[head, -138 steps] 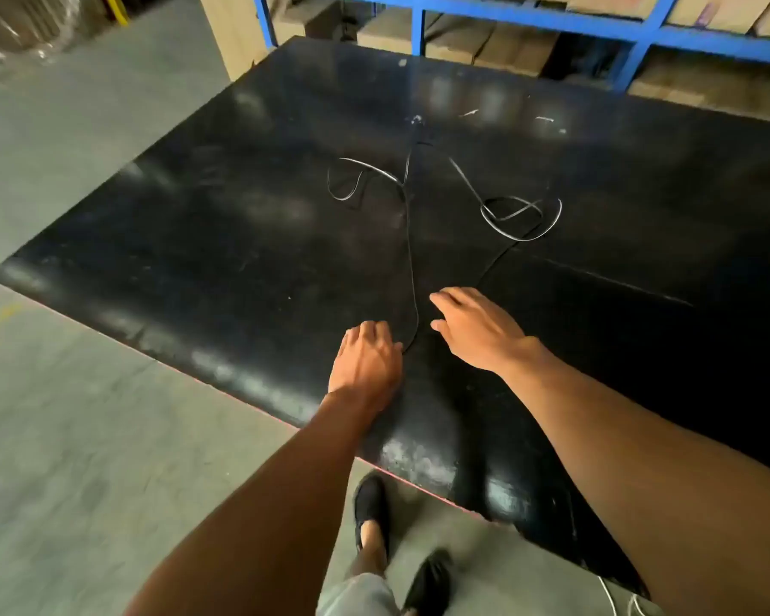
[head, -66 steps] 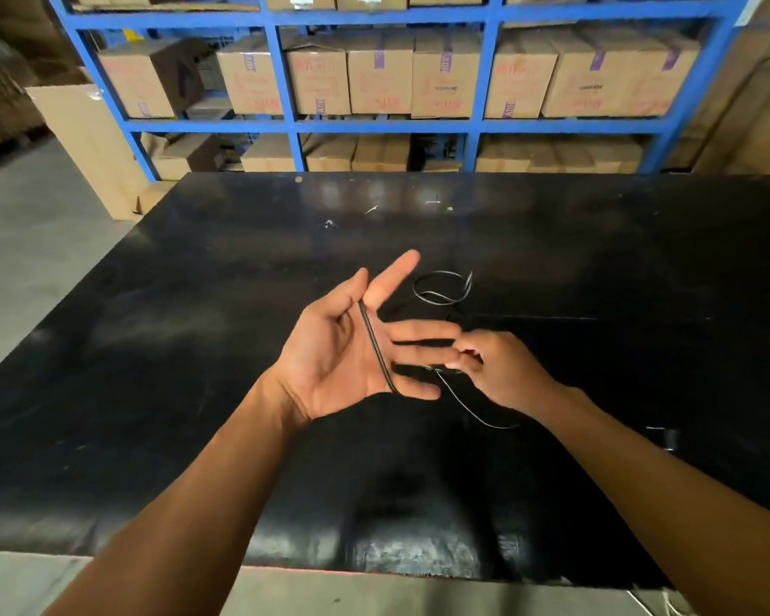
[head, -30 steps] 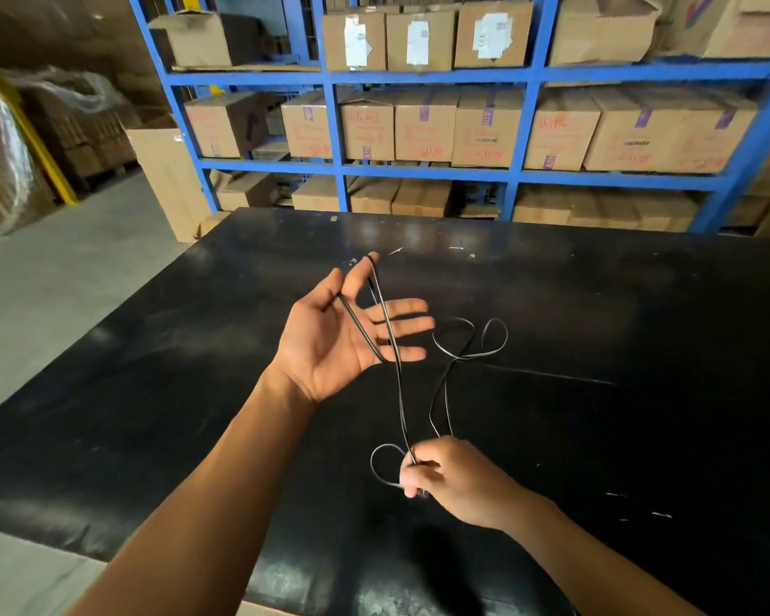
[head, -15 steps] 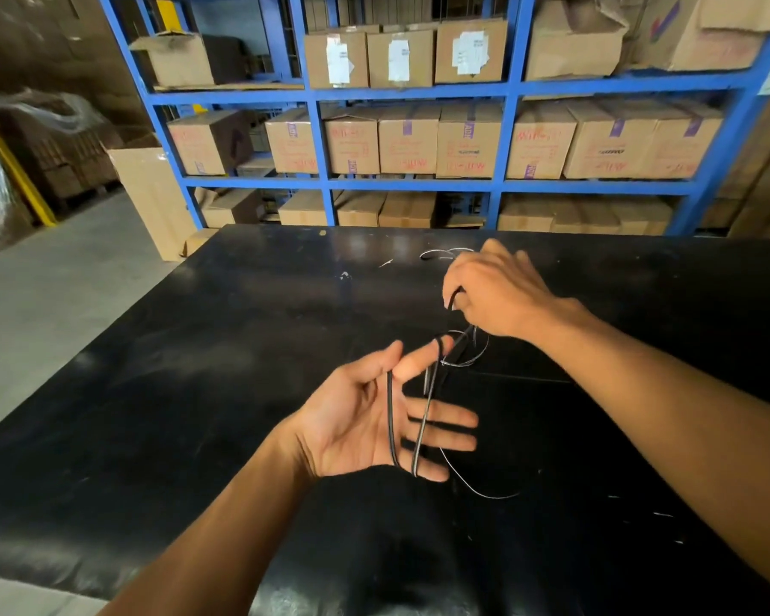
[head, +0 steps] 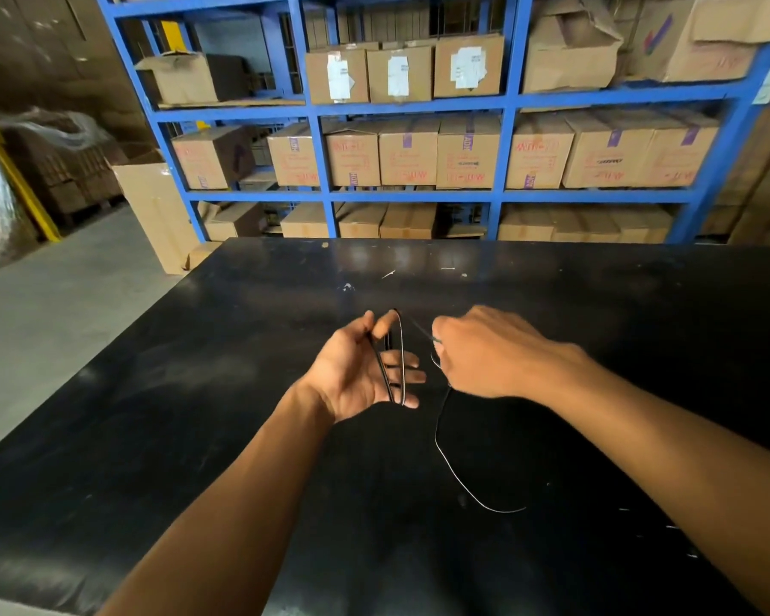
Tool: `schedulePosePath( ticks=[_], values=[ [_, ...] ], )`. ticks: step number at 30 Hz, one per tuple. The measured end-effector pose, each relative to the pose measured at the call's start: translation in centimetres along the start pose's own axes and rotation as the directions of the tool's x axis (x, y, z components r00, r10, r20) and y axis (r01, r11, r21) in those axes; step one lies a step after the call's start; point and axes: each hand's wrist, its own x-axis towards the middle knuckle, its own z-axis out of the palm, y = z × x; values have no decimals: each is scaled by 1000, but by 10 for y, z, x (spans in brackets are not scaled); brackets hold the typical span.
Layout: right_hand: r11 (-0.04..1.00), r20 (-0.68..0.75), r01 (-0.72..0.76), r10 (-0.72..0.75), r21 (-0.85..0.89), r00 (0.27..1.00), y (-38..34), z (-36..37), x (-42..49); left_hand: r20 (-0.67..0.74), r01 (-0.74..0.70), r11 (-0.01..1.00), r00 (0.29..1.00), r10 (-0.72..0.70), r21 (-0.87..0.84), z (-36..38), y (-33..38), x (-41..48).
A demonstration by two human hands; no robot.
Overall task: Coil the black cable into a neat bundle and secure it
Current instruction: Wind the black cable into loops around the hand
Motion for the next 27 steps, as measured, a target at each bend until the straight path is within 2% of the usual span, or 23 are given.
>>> schedulePosePath(
  ticks=[3,5,8,10,13,17,20,23,27],
  values=[
    [979,-20,-73,78,189,997,4,22,-2,-22,-49,999,999,49,14,5,16,4],
    [930,-14,-123,136,346,991,8,33,-3,-28,-67,998,997,67,9,7,20,5],
    [787,58,-185,186,589,981,7,44,-11,-18,-105,994,994,104,-35,10,22,6],
    [678,137,-211,161,704,977,1,53,-20,-19,-140,986,990,139,-88,11,23,8],
    [514,169,-234,171,825,971,-7,66,-32,-11,-172,975,985,172,-144,14,24,8],
    [395,193,-227,125,890,973,-14,85,-36,72,-180,961,977,199,-212,21,27,3],
    [384,256,-258,56,887,965,-17,97,-40,167,-169,940,960,225,-296,28,32,-6],
    [470,279,-262,34,843,960,-13,115,-43,275,-147,914,925,263,-378,35,39,-18],
    [497,302,-279,36,821,953,0,119,-39,437,-98,952,872,223,-290,46,44,-37]
  ],
)
